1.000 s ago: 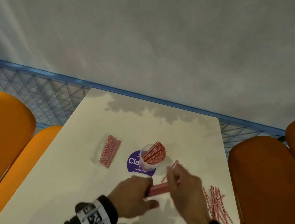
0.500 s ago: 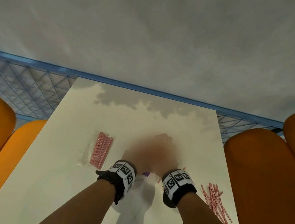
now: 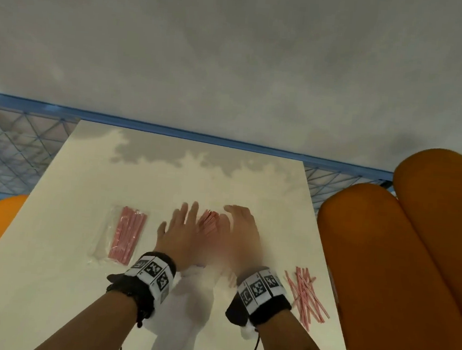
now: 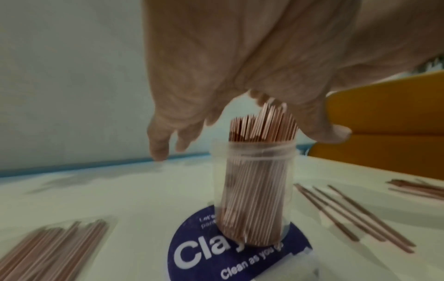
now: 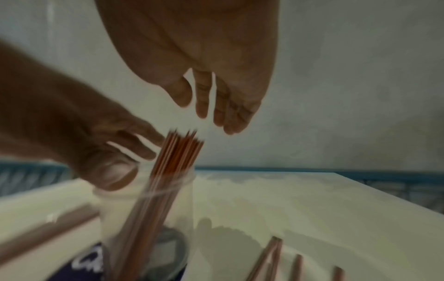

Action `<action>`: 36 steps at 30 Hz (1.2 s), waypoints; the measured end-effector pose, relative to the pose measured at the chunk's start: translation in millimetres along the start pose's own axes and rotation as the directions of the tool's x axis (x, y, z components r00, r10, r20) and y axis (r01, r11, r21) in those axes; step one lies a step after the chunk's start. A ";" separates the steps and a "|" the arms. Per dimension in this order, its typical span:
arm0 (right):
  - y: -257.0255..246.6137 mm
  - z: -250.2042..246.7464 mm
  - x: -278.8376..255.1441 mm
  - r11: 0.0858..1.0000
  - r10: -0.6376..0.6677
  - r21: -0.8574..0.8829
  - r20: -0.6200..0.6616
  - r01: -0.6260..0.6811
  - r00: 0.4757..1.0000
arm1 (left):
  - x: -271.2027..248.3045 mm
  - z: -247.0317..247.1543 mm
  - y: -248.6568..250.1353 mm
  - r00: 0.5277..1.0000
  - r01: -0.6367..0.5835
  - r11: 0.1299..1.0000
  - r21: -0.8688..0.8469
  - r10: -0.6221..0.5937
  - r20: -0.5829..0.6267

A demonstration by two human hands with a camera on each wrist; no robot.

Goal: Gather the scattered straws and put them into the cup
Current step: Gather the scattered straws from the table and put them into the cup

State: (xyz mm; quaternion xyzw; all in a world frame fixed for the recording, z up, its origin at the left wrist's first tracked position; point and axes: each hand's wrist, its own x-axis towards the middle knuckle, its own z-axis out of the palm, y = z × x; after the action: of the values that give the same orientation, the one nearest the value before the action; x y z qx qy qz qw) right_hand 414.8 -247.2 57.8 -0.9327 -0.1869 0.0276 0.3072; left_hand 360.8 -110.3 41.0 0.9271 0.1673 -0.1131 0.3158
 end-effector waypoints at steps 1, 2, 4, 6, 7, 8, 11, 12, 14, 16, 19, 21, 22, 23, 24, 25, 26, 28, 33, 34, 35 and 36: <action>13.5 -13.0 -10.3 0.998 0.050 0.027 -0.052 -0.048 0.997 | -12.6 -4.9 1.1 0.993 -0.046 0.998 -0.051 0.040 -0.109; 32.5 -27.4 -22.4 0.993 0.114 0.002 -0.053 -0.114 0.992 | -26.6 -7.0 0.0 0.969 -0.122 0.986 -0.111 0.095 -0.229; 87.1 -50.1 -46.8 0.944 0.283 -0.186 0.028 -0.274 0.959 | -58.9 -6.5 0.3 0.922 -0.267 0.952 -0.148 0.208 -0.328; 142.4 -67.6 -69.1 0.829 0.510 -0.288 0.033 -0.480 0.860 | -85.7 4.9 3.6 0.955 -0.267 0.957 -0.114 0.246 -0.169; 163.9 -73.3 -77.9 0.754 0.622 -0.291 0.029 -0.588 0.783 | -94.8 14.0 6.7 0.971 -0.238 0.968 -0.083 0.235 -0.041; 179.8 -77.2 -85.9 0.677 0.711 -0.309 0.041 -0.668 0.702 | -99.8 25.8 9.6 0.974 -0.216 0.976 -0.038 0.218 0.063; 200.0 -77.3 -96.6 0.609 0.785 -0.310 0.109 -0.730 0.610 | -94.2 61.0 25.8 0.977 -0.163 0.986 0.039 0.155 0.147; 202.7 -72.2 -95.9 0.626 0.771 -0.300 0.098 -0.720 0.629 | -87.3 73.0 33.4 0.981 -0.150 0.988 0.039 0.144 0.129; 204.0 -60.6 -87.8 0.648 0.749 -0.249 0.037 -0.720 0.662 | -63.1 96.7 50.2 0.989 -0.132 0.990 0.056 0.127 0.082; 202.0 -52.6 -79.2 0.659 0.742 -0.205 0.019 -0.724 0.670 | -33.2 116.7 67.6 0.996 -0.089 0.991 0.105 0.086 0.029; 203.5 -36.9 -79.0 0.773 0.620 -0.213 0.052 -0.597 0.783 | 7.3 134.0 85.4 0.998 0.065 0.986 0.154 -0.063 -0.020; 203.0 -27.7 -86.4 0.844 0.499 -0.261 0.058 -0.469 0.865 | 24.6 142.4 88.7 0.990 0.140 0.973 0.183 -0.133 -0.052; 202.6 -24.1 -90.6 0.868 0.455 -0.246 0.054 -0.430 0.889 | 29.5 145.2 89.2 0.987 0.154 0.966 0.207 -0.142 -0.069; 201.3 -21.9 -95.6 0.888 0.426 -0.214 0.054 -0.406 0.903 | 31.8 147.8 90.0 0.987 0.154 0.964 0.216 -0.138 -0.087; 198.7 -21.1 -100.7 0.905 0.399 -0.187 0.053 -0.383 0.916 | 31.7 150.1 90.5 0.987 0.142 0.968 0.208 -0.123 -0.100; 196.4 -20.6 -105.7 0.919 0.370 -0.168 0.049 -0.357 0.928 | 29.2 151.9 91.1 0.989 0.120 0.974 0.194 -0.100 -0.109; 193.8 -20.6 -111.3 0.930 0.342 -0.162 0.051 -0.331 0.938 | 24.5 154.1 91.1 0.991 0.096 0.977 0.190 -0.076 -0.112; 189.7 -20.0 -124.6 0.949 0.291 -0.152 0.090 -0.276 0.952 | 9.1 155.5 90.3 0.993 0.068 0.977 0.204 -0.046 -0.110; 182.0 -28.3 -174.6 0.956 0.289 -0.106 0.192 -0.273 0.938 | -52.5 150.9 77.7 0.993 0.116 0.966 0.233 -0.116 -0.014; 180.5 -29.8 -185.7 0.948 0.315 -0.097 0.199 -0.302 0.928 | -66.9 151.2 72.3 0.989 0.141 0.965 0.222 -0.146 0.004; 178.7 -30.4 -195.5 0.938 0.347 -0.086 0.205 -0.336 0.915 | -81.7 153.1 67.7 0.983 0.172 0.967 0.187 -0.179 0.024; 176.3 -29.5 -203.2 0.926 0.378 -0.074 0.209 -0.370 0.902 | -95.2 157.2 65.1 0.978 0.200 0.969 0.145 -0.207 0.035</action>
State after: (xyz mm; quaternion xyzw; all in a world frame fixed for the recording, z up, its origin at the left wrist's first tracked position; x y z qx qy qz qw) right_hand 289.5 -468.8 -34.0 -0.9473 -0.0377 0.1857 0.2583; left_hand 281.8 -279.5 -15.2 0.9219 0.2452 -0.1794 0.2404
